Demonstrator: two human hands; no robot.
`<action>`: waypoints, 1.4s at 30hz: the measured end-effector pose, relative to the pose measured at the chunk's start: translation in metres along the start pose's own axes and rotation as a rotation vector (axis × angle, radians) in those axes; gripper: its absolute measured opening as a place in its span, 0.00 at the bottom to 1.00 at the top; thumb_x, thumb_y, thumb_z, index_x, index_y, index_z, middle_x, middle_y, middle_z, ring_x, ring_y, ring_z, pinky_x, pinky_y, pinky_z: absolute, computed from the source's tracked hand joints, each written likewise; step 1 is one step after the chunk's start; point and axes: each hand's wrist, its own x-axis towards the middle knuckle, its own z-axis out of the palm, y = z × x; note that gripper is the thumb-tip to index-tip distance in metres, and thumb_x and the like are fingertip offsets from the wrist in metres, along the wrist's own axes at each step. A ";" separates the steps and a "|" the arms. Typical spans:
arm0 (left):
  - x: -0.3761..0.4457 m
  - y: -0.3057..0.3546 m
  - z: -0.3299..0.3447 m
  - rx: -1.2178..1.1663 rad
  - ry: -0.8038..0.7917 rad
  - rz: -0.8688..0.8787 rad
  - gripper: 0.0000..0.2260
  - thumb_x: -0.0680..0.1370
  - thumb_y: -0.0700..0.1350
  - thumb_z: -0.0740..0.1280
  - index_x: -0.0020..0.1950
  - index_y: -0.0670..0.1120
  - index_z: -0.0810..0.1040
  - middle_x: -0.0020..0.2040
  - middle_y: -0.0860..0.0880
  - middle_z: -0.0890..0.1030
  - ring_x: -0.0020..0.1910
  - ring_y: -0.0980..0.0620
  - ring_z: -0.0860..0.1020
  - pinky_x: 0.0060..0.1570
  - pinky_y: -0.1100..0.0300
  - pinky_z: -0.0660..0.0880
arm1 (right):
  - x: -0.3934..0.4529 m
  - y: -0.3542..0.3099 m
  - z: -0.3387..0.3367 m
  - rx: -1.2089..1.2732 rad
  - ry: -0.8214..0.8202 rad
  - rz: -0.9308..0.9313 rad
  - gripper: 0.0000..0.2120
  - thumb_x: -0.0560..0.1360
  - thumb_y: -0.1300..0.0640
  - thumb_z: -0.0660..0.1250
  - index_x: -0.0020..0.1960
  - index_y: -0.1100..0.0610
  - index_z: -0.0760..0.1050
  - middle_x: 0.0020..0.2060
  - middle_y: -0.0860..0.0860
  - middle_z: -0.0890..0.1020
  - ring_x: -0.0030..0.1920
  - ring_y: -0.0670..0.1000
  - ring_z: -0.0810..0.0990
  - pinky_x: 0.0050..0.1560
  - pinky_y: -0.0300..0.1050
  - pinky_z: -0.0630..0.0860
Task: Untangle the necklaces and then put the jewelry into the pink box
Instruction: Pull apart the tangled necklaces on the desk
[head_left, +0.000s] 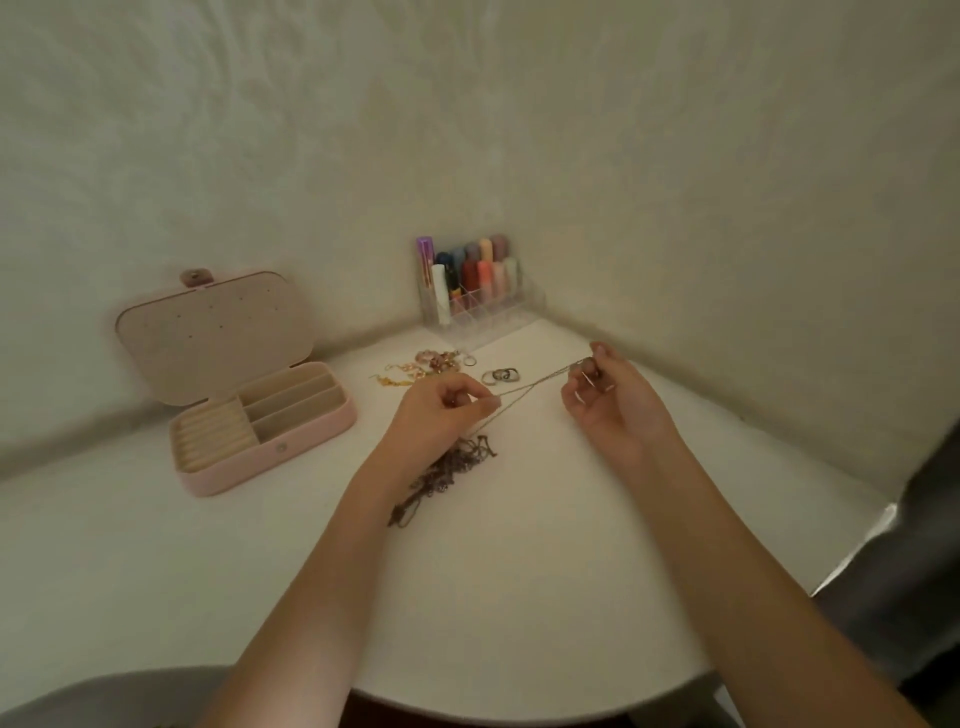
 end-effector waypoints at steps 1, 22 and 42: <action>0.001 -0.001 -0.001 -0.002 0.031 0.007 0.03 0.73 0.44 0.73 0.41 0.46 0.81 0.25 0.54 0.71 0.23 0.61 0.67 0.28 0.71 0.64 | 0.002 -0.001 0.000 0.027 -0.007 0.006 0.07 0.79 0.63 0.61 0.43 0.57 0.73 0.28 0.51 0.74 0.27 0.47 0.76 0.30 0.37 0.75; -0.001 0.015 -0.030 -0.906 0.173 -0.137 0.03 0.79 0.44 0.65 0.51 0.47 0.77 0.45 0.53 0.84 0.27 0.60 0.74 0.21 0.69 0.66 | 0.008 -0.007 -0.008 0.050 -0.011 0.045 0.08 0.80 0.62 0.57 0.45 0.54 0.71 0.26 0.47 0.69 0.18 0.42 0.61 0.18 0.32 0.58; -0.012 0.022 0.022 -0.226 -0.085 0.094 0.12 0.77 0.40 0.68 0.60 0.47 0.76 0.50 0.47 0.84 0.52 0.54 0.81 0.57 0.60 0.75 | -0.026 0.012 0.023 -0.812 -0.314 -0.327 0.02 0.74 0.63 0.68 0.44 0.59 0.78 0.31 0.44 0.82 0.33 0.38 0.78 0.36 0.29 0.71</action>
